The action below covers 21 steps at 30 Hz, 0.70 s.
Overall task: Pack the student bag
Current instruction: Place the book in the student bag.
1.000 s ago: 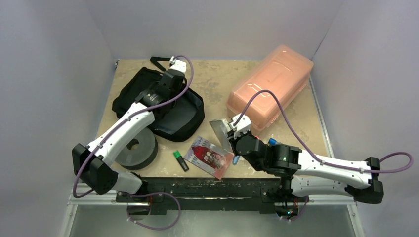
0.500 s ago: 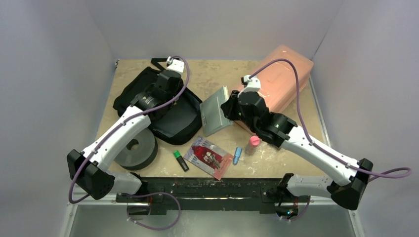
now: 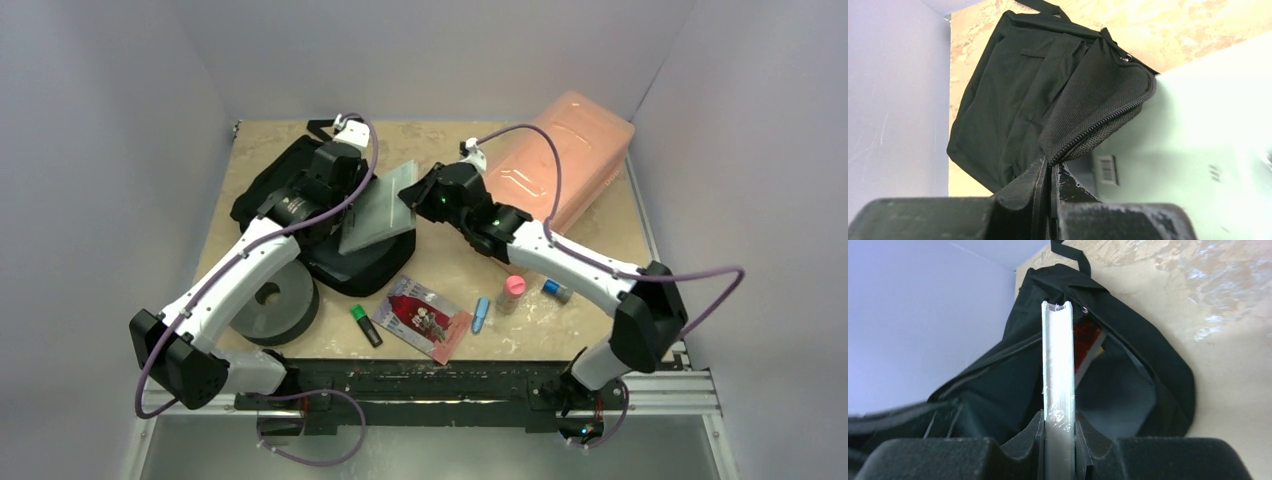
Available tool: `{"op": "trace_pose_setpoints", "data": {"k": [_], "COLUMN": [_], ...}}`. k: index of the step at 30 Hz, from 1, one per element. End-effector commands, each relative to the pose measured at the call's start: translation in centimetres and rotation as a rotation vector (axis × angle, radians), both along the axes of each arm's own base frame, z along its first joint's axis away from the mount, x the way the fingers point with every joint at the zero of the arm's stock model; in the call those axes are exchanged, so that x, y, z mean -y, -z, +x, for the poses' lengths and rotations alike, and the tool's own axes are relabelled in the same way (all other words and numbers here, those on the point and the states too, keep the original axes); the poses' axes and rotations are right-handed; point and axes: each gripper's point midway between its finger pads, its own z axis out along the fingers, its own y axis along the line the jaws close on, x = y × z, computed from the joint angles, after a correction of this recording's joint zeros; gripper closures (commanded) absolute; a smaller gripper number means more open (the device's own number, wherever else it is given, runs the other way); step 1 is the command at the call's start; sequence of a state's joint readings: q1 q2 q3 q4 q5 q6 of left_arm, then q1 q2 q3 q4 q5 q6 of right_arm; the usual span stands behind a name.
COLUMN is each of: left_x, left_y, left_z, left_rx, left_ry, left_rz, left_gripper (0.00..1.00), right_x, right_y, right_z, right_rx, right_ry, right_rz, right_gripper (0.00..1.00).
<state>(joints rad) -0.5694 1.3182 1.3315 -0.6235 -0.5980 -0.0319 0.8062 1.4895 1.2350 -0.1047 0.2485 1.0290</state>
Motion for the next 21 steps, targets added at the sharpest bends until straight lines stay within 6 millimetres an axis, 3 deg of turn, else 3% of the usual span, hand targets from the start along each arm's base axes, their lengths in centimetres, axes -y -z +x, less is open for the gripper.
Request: {"op": "trace_pose_setpoints", "data": {"k": [1, 4, 11, 21], "left_x": [-0.4, -0.3, -0.6, -0.3], "left_y": [-4.9, -5.0, -5.0, -4.8], "left_z": [0.2, 0.3, 0.4, 0.5], "left_rx": [0.127, 0.122, 0.099, 0.077], "left_ry": [0.003, 0.021, 0.043, 0.079], "left_rz": [-0.059, -0.058, -0.050, -0.108], "left_gripper": [1.00, 1.00, 1.00, 1.00], "right_x": [-3.4, -5.0, -6.5, -7.9], "right_y": [-10.2, -9.3, -6.3, -4.8], "right_z": [3.6, 4.7, 7.6, 9.5], "right_rx": [0.151, 0.131, 0.121, 0.172], "right_ry": [0.066, 0.077, 0.219, 0.312], "right_rz": [0.399, 0.432, 0.433, 0.540], "right_gripper": [1.00, 1.00, 1.00, 1.00]}}
